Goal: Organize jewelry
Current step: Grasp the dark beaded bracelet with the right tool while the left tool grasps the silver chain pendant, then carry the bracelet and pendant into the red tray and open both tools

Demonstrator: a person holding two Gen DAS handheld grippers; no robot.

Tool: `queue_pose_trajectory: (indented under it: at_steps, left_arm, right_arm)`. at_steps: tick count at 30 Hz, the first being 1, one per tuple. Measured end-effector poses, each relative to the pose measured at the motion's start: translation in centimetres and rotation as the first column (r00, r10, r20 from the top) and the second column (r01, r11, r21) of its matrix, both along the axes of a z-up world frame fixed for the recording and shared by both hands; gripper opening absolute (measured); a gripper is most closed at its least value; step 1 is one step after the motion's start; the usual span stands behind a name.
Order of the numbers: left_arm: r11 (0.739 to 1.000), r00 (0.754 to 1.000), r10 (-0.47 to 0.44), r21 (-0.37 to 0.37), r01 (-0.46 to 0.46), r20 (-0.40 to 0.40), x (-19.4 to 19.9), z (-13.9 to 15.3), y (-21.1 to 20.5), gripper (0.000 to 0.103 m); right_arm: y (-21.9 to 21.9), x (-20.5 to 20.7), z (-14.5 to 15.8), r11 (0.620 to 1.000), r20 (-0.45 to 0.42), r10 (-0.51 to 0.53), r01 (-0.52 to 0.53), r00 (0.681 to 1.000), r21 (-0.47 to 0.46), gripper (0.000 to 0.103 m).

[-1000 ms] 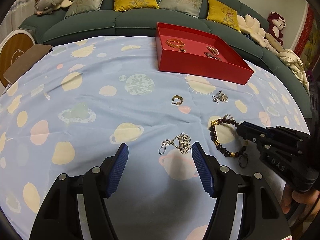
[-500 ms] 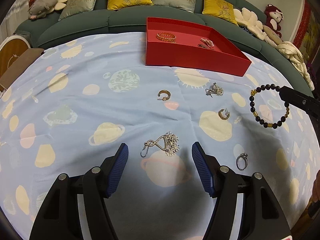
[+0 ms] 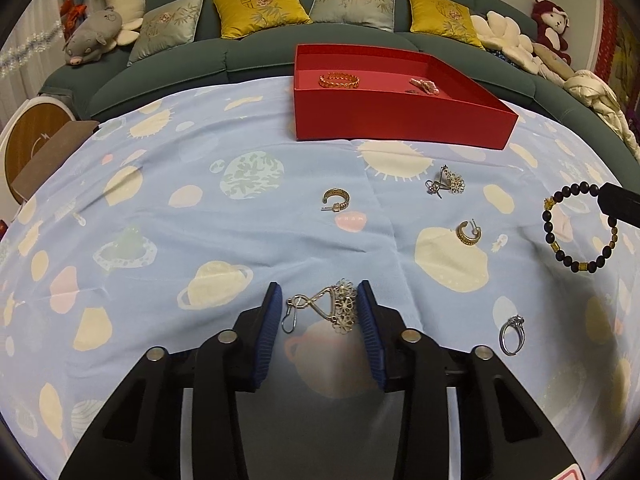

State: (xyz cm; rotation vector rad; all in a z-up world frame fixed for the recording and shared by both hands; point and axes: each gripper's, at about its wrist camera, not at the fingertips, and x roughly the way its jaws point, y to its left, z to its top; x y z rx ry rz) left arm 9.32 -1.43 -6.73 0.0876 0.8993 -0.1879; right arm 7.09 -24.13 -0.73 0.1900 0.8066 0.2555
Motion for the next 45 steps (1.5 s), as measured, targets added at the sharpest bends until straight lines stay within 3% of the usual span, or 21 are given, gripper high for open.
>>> queue_pose_trajectory:
  at_steps: [5, 10, 21, 26, 31, 36, 40, 45]
  left_arm:
    - [1.000, 1.000, -0.012, -0.013, 0.012, -0.006, -0.3, 0.1, 0.2, 0.029]
    - [0.997, 0.999, -0.022, -0.080, 0.020, -0.030, -0.5, 0.8, 0.7, 0.028]
    - [0.989, 0.999, -0.029, -0.144, 0.032, 0.024, -0.6, 4.1, 0.5, 0.028]
    - [0.985, 0.996, -0.050, -0.159, 0.061, 0.076, 0.2, 7.2, -0.8, 0.028]
    - [0.980, 0.989, -0.044, -0.186, 0.070, 0.143, 4.0, 11.4, -1.6, 0.028]
    - [0.982, 0.982, -0.039, -0.174, 0.072, 0.185, 10.2, 14.0, -3.0, 0.028]
    - [0.985, 0.985, -0.023, -0.163, 0.051, 0.173, 14.9, 13.5, -4.0, 0.028]
    - [0.992, 0.990, -0.014, -0.121, 0.031, 0.140, 18.9, 10.9, -4.9, 0.028]
  right_arm:
    - [-0.1, 0.1, -0.1, 1.000, -0.001, -0.003, 0.003, 1.000, -0.001, 0.007]
    - [0.1, 0.2, 0.1, 1.000, 0.006, -0.002, 0.002, 1.000, 0.003, 0.007]
    - [0.6, 0.4, 2.1, 1.000, 0.052, 0.002, -0.003, 0.999, 0.023, 0.007]
    - [0.6, 1.1, 3.7, 1.000, 0.086, -0.006, 0.003, 0.996, 0.031, 0.007]
    - [0.2, 4.1, 6.7, 0.999, 0.134, -0.019, 0.013, 0.991, 0.042, 0.007]
    - [-0.3, 9.7, 9.0, 0.999, 0.159, -0.031, 0.023, 0.987, 0.048, 0.007]
    - [0.0, 14.8, 8.6, 0.999, 0.144, -0.040, 0.035, 0.989, 0.038, 0.007]
    - [0.6, 20.2, 6.0, 0.998, 0.096, -0.048, 0.044, 0.994, 0.045, 0.007]
